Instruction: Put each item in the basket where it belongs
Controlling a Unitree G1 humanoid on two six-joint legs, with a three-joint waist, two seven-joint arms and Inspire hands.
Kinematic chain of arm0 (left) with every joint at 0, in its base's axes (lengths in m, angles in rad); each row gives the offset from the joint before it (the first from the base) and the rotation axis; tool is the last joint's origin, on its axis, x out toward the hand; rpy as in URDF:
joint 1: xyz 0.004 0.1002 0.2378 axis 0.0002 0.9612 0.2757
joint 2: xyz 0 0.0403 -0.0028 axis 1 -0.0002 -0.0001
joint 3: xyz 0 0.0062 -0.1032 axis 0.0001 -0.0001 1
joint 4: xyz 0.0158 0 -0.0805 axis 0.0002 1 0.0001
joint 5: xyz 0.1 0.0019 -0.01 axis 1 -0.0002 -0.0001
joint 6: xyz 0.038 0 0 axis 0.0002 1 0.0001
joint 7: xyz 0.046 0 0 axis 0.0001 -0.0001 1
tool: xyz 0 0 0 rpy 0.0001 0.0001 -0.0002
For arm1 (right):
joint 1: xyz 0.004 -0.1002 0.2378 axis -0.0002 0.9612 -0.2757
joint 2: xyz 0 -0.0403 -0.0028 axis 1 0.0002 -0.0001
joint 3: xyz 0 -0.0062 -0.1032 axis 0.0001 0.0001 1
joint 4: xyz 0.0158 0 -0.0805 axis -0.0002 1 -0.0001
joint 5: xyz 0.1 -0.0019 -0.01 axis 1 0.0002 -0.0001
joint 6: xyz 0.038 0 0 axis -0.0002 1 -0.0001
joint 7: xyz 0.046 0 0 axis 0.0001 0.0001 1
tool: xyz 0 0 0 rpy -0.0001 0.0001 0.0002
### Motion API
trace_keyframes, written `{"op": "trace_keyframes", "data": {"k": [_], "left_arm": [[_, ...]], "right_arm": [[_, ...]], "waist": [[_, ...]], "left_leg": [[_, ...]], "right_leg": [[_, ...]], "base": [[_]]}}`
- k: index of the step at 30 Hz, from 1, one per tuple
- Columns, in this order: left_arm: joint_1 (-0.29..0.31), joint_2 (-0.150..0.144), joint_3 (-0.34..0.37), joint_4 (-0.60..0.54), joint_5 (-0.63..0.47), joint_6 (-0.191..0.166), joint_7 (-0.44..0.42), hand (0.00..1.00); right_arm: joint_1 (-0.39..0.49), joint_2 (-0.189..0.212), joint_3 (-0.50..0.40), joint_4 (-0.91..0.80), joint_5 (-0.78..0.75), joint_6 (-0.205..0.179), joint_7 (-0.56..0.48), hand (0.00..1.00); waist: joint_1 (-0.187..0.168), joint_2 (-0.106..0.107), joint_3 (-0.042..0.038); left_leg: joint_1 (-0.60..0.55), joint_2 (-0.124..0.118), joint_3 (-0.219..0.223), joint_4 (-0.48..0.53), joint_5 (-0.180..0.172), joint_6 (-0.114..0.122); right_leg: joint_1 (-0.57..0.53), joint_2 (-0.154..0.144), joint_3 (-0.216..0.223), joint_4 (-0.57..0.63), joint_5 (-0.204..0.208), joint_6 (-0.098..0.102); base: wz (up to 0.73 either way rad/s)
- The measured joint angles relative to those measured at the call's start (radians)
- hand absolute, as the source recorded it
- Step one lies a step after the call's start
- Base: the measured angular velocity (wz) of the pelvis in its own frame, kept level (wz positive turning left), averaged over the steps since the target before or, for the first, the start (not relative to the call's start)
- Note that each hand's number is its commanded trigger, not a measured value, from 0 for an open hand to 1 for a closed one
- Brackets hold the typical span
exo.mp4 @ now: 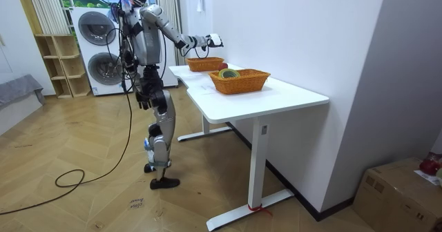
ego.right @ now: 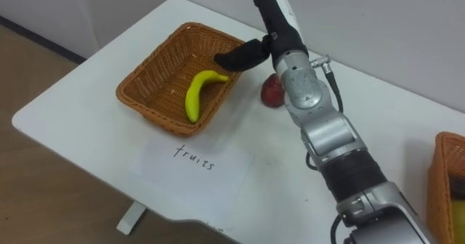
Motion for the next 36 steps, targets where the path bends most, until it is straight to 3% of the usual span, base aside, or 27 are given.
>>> {"op": "trace_keyframes", "data": {"k": [6, 24, 36], "left_arm": [[0.002, -0.003, 0.000, 0.000, 0.001, 0.000, 0.011, 0.00], [0.015, -0.011, -0.002, -0.001, 0.004, -0.023, 0.033, 0.00], [0.021, -0.011, -0.039, 0.014, 0.003, -0.023, 0.026, 0.00]], "right_arm": [[0.000, 0.000, -0.002, 0.017, 0.014, -0.007, -0.017, 0.00], [0.072, -0.006, -0.039, 0.036, 0.043, -0.042, -0.017, 0.00], [0.087, -0.006, -0.039, 0.120, 0.046, -0.042, -0.016, 0.00]], "waist": [[-0.010, 0.008, -0.0076], [-0.048, 0.016, -0.0102], [-0.046, 0.025, -0.0046]], "left_leg": [[0.009, 0.000, 0.001, 0.001, 0.000, 0.000], [0.008, 0.001, 0.012, -0.001, 0.000, 0.000], [0.005, 0.002, 0.026, -0.007, 0.001, 0.001]], "right_leg": [[0.010, 0.000, 0.000, 0.001, 0.000, 0.000], [0.001, -0.001, 0.021, 0.001, 0.000, -0.001], [-0.008, 0.002, 0.033, 0.003, 0.001, -0.002]], "base": [[-0.01], [-0.02], [-0.02]]}}
